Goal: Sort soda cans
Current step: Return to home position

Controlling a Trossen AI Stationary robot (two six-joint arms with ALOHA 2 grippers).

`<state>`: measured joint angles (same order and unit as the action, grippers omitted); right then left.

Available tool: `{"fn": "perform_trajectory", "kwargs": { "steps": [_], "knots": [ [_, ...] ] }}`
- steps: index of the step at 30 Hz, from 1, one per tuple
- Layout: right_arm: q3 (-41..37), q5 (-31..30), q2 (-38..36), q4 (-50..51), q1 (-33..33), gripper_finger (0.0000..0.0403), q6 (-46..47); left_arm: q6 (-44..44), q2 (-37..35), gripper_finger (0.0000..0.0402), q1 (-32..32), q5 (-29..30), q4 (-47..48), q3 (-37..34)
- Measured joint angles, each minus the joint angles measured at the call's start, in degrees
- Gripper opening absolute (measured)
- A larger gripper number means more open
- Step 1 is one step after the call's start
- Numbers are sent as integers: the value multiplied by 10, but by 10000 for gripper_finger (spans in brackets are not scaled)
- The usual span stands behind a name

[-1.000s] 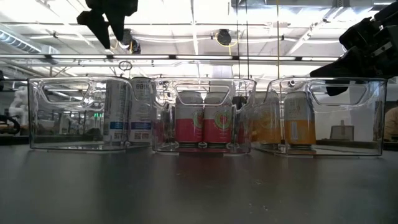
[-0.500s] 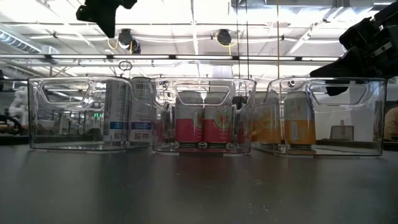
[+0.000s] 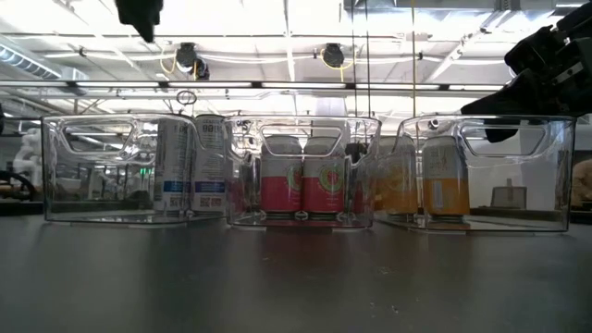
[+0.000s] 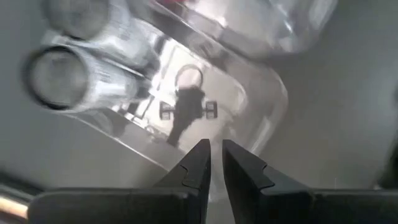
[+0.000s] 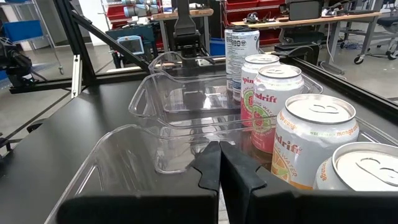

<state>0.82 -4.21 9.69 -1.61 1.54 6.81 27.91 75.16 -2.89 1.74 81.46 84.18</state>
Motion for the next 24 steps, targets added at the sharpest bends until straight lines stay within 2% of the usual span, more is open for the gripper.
{"fn": "perform_trajectory", "kwargs": {
  "steps": [3, 9, 16, 20, 24],
  "knots": [
    [0, 0, 0, 0, 0, 0, 0, -44, 0, 52, -19, -23, 18, 0],
    [0, 0, 0, 0, 0, 0, 0, -57, 0, 52, -48, -17, 20, 0],
    [0, 0, 0, 0, 0, 0, 0, -74, -18, 52, -103, 99, -44, -30],
    [0, 0, 0, 0, 0, 0, 0, -74, -94, 52, -154, 147, -120, -124],
    [0, 0, 0, 0, 0, 0, 0, -59, -229, 52, -190, 184, -217, -265]
  ]
}}
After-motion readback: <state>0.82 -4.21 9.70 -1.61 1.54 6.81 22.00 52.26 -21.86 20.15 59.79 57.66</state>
